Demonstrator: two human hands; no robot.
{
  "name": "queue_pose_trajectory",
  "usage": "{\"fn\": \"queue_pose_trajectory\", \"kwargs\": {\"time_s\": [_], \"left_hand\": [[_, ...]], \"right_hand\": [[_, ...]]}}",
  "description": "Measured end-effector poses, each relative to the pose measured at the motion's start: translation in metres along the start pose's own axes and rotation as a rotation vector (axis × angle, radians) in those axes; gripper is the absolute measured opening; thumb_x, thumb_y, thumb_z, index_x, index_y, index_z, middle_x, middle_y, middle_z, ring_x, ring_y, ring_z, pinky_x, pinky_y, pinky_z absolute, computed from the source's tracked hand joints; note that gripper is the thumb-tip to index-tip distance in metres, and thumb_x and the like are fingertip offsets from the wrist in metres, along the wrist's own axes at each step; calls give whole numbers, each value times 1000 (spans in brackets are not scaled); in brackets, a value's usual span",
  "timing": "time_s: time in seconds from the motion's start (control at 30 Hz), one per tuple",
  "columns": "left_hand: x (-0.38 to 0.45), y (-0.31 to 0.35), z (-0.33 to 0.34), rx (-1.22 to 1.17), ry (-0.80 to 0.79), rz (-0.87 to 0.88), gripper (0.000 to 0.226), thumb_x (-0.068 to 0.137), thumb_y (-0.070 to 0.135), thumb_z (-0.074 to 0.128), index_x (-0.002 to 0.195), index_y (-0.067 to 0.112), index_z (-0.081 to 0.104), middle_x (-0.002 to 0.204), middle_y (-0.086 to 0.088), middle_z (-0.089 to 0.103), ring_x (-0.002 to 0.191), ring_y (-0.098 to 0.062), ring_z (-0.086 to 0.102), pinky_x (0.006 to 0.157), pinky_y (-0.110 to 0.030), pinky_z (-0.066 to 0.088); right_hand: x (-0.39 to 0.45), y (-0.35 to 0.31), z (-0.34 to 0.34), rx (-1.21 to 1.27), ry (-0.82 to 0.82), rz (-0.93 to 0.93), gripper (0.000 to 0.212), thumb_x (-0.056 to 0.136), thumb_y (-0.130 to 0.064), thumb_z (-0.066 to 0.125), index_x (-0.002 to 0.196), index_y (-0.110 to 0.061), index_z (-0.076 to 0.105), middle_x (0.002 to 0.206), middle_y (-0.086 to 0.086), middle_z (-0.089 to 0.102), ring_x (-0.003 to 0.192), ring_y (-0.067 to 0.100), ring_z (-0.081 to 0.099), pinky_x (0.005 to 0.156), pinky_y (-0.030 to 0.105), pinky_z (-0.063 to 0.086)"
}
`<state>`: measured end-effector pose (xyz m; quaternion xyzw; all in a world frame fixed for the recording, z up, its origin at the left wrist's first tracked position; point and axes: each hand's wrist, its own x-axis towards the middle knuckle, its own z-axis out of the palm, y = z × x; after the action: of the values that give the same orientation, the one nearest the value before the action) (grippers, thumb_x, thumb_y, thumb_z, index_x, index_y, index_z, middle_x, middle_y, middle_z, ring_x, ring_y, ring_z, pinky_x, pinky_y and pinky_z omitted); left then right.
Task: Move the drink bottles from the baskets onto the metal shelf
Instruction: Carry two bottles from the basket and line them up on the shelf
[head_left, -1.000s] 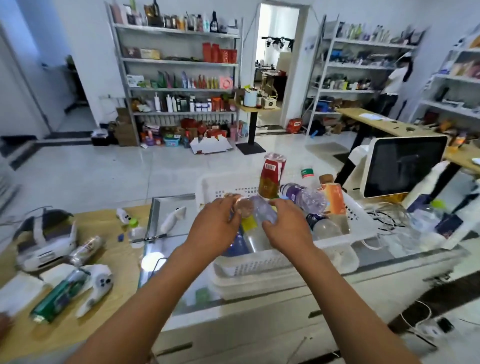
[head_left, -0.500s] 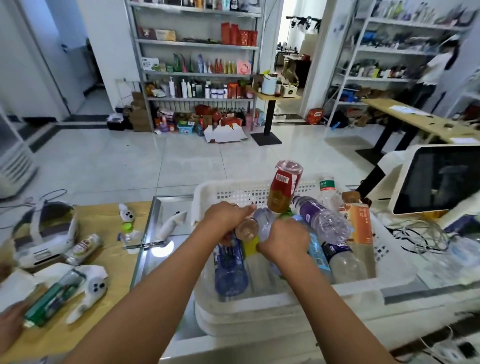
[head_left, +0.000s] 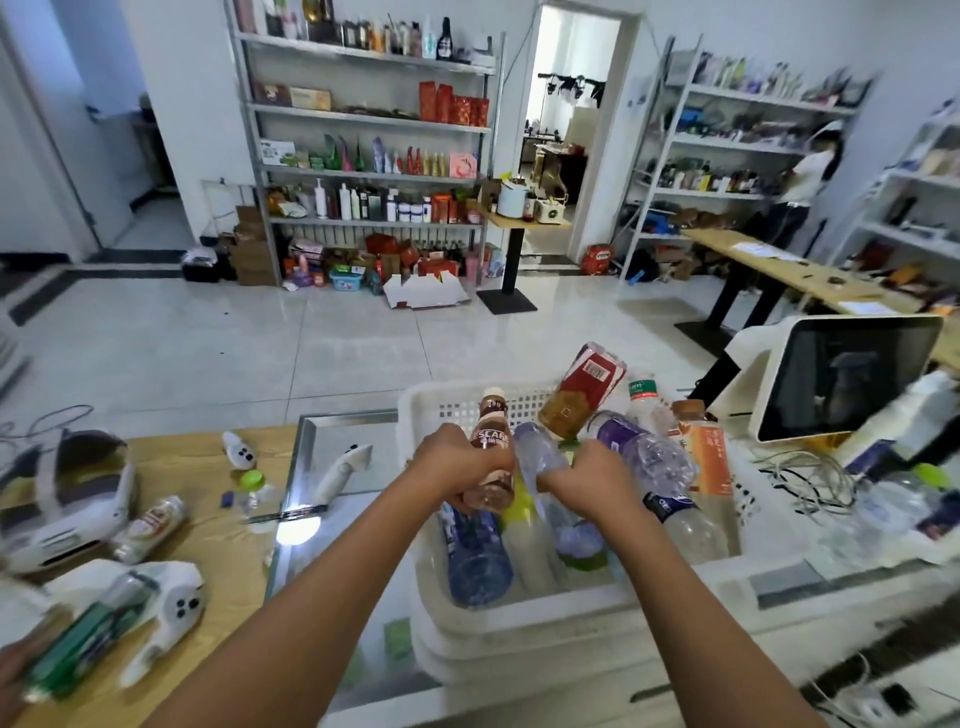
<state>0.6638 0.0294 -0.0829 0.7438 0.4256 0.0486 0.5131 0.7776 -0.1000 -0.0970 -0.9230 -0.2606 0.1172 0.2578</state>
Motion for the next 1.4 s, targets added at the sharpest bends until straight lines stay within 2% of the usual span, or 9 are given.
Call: {"fn": "queue_pose_trajectory", "kwargs": {"time_s": [0.1,0.23,0.5,0.67,0.77,0.93,1.03,1.23,1.4], "left_hand": [[-9,-6,-17,-9,51,127,36,61,48,74,80,18,64,78,-6,71,69,-23,71,63,-42,61],[-13,-16,-36,-64,93,197,47,55,59,70,86,27,55,89,2,68,78,-19,69,72,-43,60],[-31,-16,-40,-169,73,273,53,52,52,73,96,28,57,95,6,67,84,-17,69,76,-44,59],[-45,-5,-35,-150,68,362,44,72,37,79,107,28,54,93,13,64,83,-6,64,73,-28,55],[-50,-7,-32,-145,48,393,47,71,38,81,109,30,53,94,15,65,84,-3,64,69,-23,53],[-49,-24,-29,-214,57,438,62,58,39,84,113,34,55,99,10,70,86,-5,69,82,-38,58],[-54,-31,-28,-227,17,480,57,59,36,86,107,37,55,99,12,70,87,-3,68,81,-34,57],[-82,-40,-22,-297,-162,599,56,65,24,87,111,35,57,98,14,71,84,3,67,77,-24,55],[-115,-63,5,-284,-376,697,56,52,41,83,101,48,57,90,23,70,82,2,67,75,-25,53]], "right_hand": [[-3,9,-2,308,-8,81,27,73,-26,78,66,-10,57,62,6,54,56,19,51,51,24,35],[-15,17,0,917,-87,237,30,78,-21,79,98,1,73,95,19,74,87,31,70,81,42,56],[-41,4,-9,1635,-266,93,43,86,-25,60,122,-2,63,104,19,68,84,35,66,89,50,50],[-42,-18,-20,1359,-190,29,57,68,-35,81,116,-13,60,99,12,69,88,29,66,83,51,55],[-50,-19,-12,1296,-105,72,49,66,-21,83,109,-12,61,94,10,71,85,28,69,78,47,57],[-64,-13,-19,1228,162,-5,38,70,-12,83,105,-15,69,92,7,75,87,30,72,74,41,58],[-92,-16,-19,1131,272,10,35,75,-4,80,107,-13,69,97,6,76,87,22,73,68,32,60],[-164,-20,-7,1032,479,62,41,72,-4,84,110,-13,70,98,2,77,90,19,74,80,37,61],[-238,2,14,896,719,262,36,68,-12,89,100,-14,73,90,3,77,84,24,74,80,45,61]]}}
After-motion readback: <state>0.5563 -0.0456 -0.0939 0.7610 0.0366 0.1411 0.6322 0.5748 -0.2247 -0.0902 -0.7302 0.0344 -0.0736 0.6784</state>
